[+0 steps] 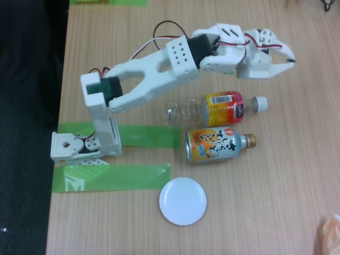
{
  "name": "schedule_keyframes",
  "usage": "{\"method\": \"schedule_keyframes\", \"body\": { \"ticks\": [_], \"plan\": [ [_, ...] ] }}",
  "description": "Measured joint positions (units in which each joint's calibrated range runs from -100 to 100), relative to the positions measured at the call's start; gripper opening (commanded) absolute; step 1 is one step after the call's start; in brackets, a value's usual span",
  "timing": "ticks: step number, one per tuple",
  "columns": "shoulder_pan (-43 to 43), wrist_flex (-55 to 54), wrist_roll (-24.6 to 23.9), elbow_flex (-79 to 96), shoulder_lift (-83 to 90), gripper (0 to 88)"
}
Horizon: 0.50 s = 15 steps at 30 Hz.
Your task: Pick up the plastic bottle and stand it up on the white place
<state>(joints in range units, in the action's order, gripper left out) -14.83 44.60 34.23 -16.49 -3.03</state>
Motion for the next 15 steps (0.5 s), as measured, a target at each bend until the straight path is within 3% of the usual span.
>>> {"method": "schedule_keyframes", "body": {
  "ticks": [9,15],
  "plan": [
    [-0.07,1.36,6.52,-0.63,-5.22,1.7],
    [0.0,1.44,7.73,-0.63,-8.84,1.7]
  ]
}}
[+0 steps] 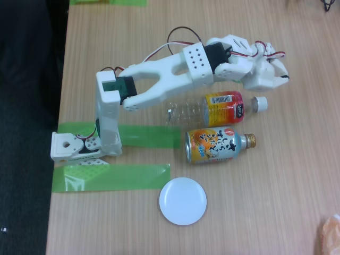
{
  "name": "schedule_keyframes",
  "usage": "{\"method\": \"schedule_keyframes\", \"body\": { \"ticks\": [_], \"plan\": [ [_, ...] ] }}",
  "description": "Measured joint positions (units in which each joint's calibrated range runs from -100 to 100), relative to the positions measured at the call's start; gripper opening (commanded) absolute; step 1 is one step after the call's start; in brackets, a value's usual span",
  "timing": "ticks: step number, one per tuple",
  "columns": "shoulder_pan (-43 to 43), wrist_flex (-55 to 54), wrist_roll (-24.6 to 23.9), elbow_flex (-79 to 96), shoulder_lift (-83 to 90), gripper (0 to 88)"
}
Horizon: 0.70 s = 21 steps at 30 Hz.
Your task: Pick up the plastic bottle and stand it up on the white place
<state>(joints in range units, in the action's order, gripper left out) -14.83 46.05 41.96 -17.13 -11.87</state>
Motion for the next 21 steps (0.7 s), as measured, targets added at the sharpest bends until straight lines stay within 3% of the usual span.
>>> {"method": "schedule_keyframes", "body": {
  "ticks": [3,10,14,21],
  "plan": [
    [-0.07,0.0,0.0,0.0,-1.52,4.6],
    [0.0,4.5,0.0,0.0,-5.89,24.8],
    [-0.07,9.94,1.31,0.0,-7.91,26.7],
    [1.34,15.29,8.68,-0.54,-11.28,26.8]
  ]
}}
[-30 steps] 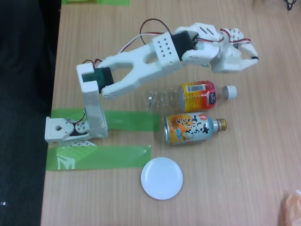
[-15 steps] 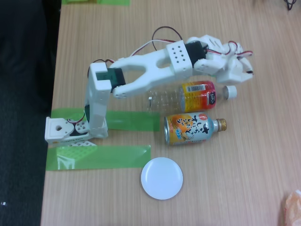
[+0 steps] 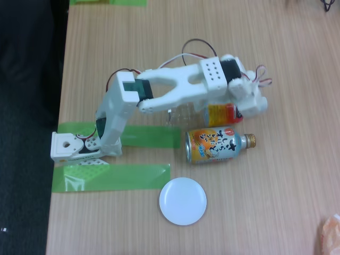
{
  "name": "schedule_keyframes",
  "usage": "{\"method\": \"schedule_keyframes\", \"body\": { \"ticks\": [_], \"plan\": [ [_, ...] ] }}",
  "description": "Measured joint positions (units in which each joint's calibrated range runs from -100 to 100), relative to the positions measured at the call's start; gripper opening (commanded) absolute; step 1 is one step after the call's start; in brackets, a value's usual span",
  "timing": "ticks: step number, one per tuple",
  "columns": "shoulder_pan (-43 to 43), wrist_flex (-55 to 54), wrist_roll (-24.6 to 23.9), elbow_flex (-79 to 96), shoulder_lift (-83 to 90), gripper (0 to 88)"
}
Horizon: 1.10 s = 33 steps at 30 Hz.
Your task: Pick up the plastic bottle and stand it up on the white place
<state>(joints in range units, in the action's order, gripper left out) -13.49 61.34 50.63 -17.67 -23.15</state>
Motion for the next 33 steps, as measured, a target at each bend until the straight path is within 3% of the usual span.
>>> {"method": "schedule_keyframes", "body": {
  "ticks": [10,20,33],
  "plan": [
    [-0.07,9.69,0.58,-8.59,-4.71,26.6],
    [-0.15,19.88,0.58,-40.22,-20.37,26.5],
    [-0.15,21.41,0.58,-58.74,-32.74,26.4]
  ]
}}
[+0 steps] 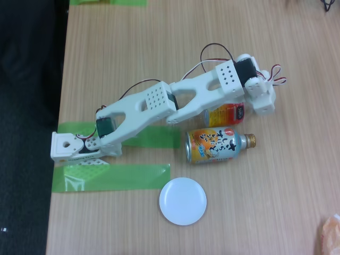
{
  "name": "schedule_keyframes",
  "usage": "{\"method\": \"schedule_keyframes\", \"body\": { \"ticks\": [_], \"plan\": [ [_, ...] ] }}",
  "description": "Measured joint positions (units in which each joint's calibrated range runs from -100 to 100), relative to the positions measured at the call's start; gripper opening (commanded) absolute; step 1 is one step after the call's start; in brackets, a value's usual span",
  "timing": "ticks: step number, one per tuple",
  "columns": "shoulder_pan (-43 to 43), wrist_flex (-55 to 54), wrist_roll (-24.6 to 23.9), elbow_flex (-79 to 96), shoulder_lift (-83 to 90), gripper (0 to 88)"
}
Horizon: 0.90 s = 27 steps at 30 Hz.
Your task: Pick up the plastic bottle and stand it up on the white place
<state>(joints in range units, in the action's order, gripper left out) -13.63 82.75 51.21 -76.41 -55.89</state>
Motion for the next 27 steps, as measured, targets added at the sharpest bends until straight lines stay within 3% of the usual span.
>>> {"method": "schedule_keyframes", "body": {
  "ticks": [23,27],
  "plan": [
    [-3.06,0.0,-0.05,-0.09,-2.86,26.4],
    [-3.59,-2.38,-2.26,-0.09,-2.86,26.3]
  ]
}}
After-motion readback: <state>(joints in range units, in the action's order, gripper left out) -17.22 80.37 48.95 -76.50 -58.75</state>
